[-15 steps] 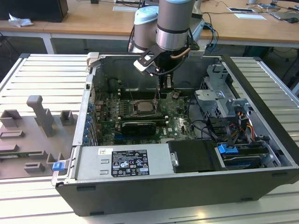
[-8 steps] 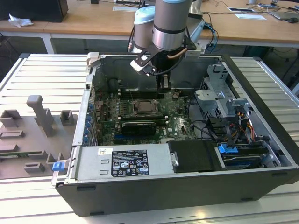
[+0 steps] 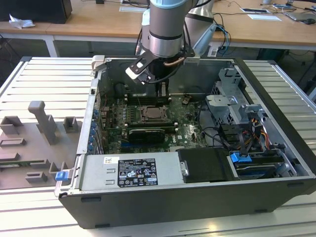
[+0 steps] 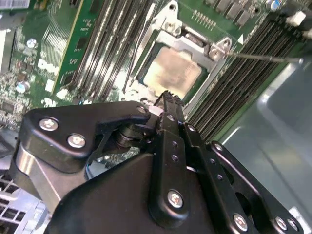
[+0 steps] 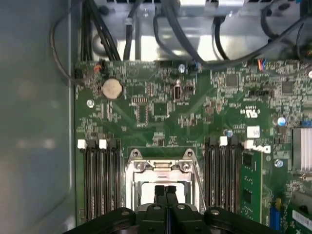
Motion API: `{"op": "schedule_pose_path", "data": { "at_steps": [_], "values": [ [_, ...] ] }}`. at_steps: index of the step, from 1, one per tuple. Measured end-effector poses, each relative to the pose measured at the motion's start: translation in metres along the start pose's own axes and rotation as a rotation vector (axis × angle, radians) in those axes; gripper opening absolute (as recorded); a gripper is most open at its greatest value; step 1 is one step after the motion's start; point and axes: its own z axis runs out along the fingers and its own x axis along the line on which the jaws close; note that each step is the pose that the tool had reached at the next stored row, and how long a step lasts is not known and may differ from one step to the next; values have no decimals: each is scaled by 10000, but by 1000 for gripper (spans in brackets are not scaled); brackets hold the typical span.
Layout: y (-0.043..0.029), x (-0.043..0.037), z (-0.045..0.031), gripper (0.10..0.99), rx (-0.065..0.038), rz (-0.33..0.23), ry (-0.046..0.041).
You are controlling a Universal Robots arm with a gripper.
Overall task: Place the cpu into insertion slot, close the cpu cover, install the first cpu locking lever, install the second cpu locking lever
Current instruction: 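Close the cpu cover, then install the first cpu locking lever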
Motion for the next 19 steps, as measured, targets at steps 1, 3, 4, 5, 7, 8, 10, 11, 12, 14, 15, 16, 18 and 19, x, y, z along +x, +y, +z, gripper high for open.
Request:
{"op": "schedule_pose_path", "data": {
  "at_steps": [1,3,4,5,7,8,10,11,12,14,15,16,18,19],
  "values": [
    [-20,0,10,106,0,-4,0],
    [-42,-1,20,106,1,-45,-1],
    [-50,-2,22,106,2,-61,-1],
    [-63,-1,26,106,1,-93,0],
    [-97,-2,34,106,1,-143,1],
    [-109,-2,36,106,2,-152,3],
    [-121,-2,40,106,3,-160,2],
    [-124,-2,44,106,3,-177,4],
    [-127,-2,48,106,5,-199,3],
    [-129,-3,51,106,6,-214,1],
    [-129,-3,51,106,5,-256,1],
    [-129,-3,51,106,5,-321,2],
    [-130,-3,45,106,8,-583,5],
    [-130,-3,38,106,8,-611,5]
  ]
}}
